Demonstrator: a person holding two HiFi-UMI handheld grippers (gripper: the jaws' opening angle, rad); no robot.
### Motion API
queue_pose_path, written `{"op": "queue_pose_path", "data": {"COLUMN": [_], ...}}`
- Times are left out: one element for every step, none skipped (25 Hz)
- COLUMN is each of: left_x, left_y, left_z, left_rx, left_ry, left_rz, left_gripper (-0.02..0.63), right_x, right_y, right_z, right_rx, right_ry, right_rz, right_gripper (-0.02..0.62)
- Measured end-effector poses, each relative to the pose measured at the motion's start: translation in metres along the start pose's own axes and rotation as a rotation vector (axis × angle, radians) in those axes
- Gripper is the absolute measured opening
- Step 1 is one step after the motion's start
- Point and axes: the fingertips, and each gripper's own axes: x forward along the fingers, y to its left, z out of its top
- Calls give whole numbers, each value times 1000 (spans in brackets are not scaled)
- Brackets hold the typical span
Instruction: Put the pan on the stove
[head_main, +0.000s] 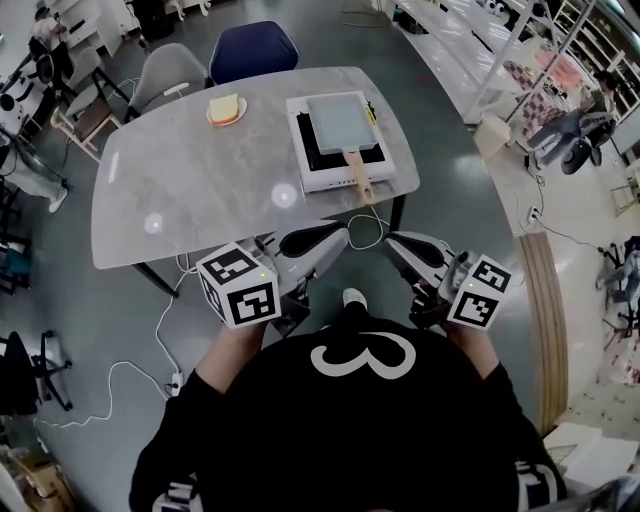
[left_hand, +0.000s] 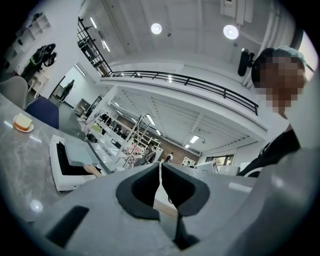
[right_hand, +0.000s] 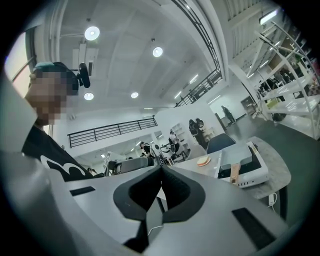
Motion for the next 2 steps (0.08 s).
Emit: {"op": "queue_pose_path", "data": {"left_x": [1,3], "left_y": [3,6], "left_z": [-1,-2], "left_rx": [-5,-9], "left_ry": [1,3], "left_rz": [-1,-2], "left_gripper": [26,26], "right_x": [1,2], "right_y": [-3,-6], "right_z": [-1,-1], "right_rx": [6,11], "right_ry": [1,1], "right_rz": [-3,-6], "right_gripper": [14,14]}}
